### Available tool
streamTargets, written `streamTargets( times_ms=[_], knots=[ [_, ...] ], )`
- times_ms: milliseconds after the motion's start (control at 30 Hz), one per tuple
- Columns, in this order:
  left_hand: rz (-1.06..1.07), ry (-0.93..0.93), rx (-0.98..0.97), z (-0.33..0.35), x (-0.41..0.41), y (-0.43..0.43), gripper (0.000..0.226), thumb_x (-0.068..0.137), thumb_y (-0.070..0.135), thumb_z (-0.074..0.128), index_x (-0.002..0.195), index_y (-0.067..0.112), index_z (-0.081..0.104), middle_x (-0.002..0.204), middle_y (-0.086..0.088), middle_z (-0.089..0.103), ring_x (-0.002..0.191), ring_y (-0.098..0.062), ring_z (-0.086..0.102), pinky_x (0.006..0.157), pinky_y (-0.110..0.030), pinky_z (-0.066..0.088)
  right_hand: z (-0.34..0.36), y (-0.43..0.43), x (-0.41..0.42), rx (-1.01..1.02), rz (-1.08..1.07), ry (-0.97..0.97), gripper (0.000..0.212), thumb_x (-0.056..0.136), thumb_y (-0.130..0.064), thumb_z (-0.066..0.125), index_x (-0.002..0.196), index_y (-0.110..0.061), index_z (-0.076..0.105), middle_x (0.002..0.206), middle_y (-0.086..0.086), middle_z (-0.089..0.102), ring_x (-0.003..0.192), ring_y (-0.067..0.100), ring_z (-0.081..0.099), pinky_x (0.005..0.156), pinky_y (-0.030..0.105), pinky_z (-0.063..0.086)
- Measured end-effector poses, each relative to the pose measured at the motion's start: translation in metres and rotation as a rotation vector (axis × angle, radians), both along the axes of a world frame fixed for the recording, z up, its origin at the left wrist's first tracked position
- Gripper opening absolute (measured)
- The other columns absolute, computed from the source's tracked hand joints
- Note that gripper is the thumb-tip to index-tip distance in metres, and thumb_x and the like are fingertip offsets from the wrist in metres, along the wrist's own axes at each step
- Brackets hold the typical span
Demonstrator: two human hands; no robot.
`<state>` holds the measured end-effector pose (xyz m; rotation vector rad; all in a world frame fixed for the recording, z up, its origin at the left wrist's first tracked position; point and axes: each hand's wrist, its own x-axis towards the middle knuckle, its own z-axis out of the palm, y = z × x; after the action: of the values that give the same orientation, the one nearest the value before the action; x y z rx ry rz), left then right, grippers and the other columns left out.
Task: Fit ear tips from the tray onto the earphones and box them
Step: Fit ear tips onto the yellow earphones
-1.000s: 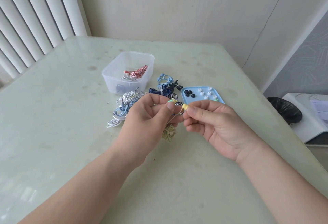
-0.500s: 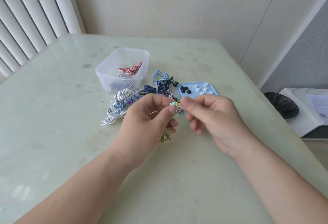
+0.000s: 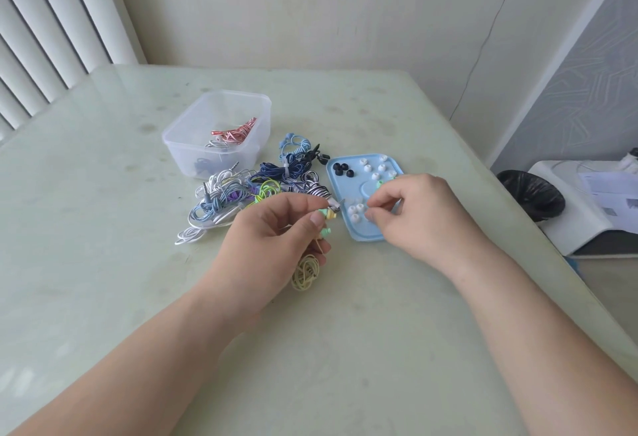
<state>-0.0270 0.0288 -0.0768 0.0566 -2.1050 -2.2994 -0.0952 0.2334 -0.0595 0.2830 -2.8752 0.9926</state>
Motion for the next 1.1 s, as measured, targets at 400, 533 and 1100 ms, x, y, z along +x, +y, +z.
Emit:
streamTargets(
  times_ms=[400, 533, 1100],
  knots=[
    [-0.005, -0.023, 0.095, 0.000, -0.002, -0.002, 0.011, 0.099, 0.007, 0.065, 0.107, 0.007, 0.073, 0.088, -0.008, 0.071, 0.071, -0.023, 0.069, 0.066, -0.034, 0.057, 0.001, -0.001, 0.002, 0.181, 0.065, 0.006, 0.005, 0.088, -0.022, 0.071, 0.084, -0.020, 0.072, 0.080, -0.002, 0.068, 0.072, 0.026, 0.063, 0.072, 0.045, 0.059],
    [-0.007, -0.026, 0.096, 0.001, -0.002, -0.001, 0.011, 0.099, 0.007, 0.065, 0.106, 0.007, 0.073, 0.087, -0.009, 0.071, 0.071, -0.024, 0.069, 0.066, -0.035, 0.058, 0.006, 0.000, 0.003, 0.071, 0.058, -0.029, 0.006, 0.087, -0.023, 0.077, 0.082, -0.025, 0.076, 0.068, -0.016, 0.066, 0.057, 0.004, 0.057, 0.063, 0.024, 0.054],
    [-0.065, 0.001, 0.093, 0.004, -0.012, 0.039, 0.011, 0.098, 0.004, 0.065, 0.107, 0.003, 0.071, 0.089, -0.009, 0.073, 0.071, -0.026, 0.069, 0.065, -0.032, 0.060, 0.023, 0.046, -0.013, -0.067, -0.143, -0.144, 0.015, 0.087, -0.013, 0.066, 0.077, -0.020, 0.075, 0.078, -0.002, 0.075, 0.079, 0.023, 0.071, 0.068, 0.032, 0.057]
  ],
)
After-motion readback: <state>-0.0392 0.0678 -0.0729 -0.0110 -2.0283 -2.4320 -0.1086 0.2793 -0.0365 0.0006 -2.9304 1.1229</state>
